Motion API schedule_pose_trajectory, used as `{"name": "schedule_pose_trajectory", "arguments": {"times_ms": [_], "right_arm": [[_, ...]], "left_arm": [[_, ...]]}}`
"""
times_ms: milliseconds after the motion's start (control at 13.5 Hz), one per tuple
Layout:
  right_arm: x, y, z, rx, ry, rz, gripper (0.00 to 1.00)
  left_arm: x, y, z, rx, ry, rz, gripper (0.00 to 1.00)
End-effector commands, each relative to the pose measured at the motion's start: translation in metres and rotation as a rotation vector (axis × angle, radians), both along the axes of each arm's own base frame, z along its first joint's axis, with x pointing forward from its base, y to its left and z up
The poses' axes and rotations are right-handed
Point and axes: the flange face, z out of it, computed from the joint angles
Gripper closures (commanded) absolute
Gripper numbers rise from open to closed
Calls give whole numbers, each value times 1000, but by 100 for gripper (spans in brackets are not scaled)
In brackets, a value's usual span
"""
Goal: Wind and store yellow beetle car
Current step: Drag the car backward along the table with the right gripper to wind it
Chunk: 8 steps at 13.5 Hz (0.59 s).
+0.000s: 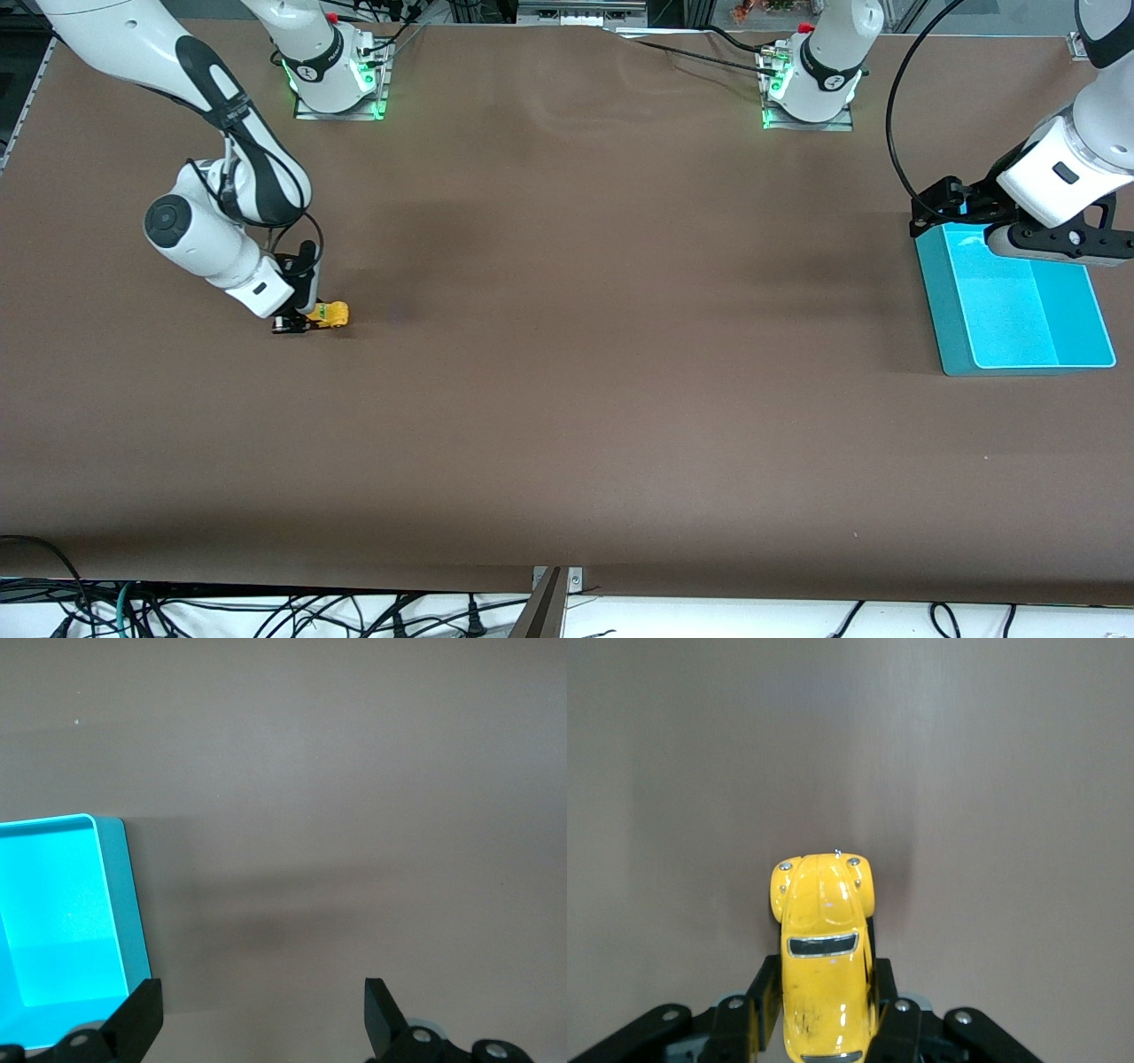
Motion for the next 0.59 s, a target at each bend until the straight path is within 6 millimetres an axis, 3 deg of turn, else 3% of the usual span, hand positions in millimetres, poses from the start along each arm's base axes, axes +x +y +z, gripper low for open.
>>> {"name": "schedule_pose_trajectory", "arguments": {"times_ms": [0,296,519], "right_arm": [[-14,-46,-26,-2,23,-3,95],[-24,-110,-33,-14,27,-1,95],[-28,-127,-34,-16,30,-7,92]], "left_arm": [[3,-1,6,14,4,-10,0],[4,-1,6,14,3,-10,0],[3,-1,6,14,4,-10,0]]}}
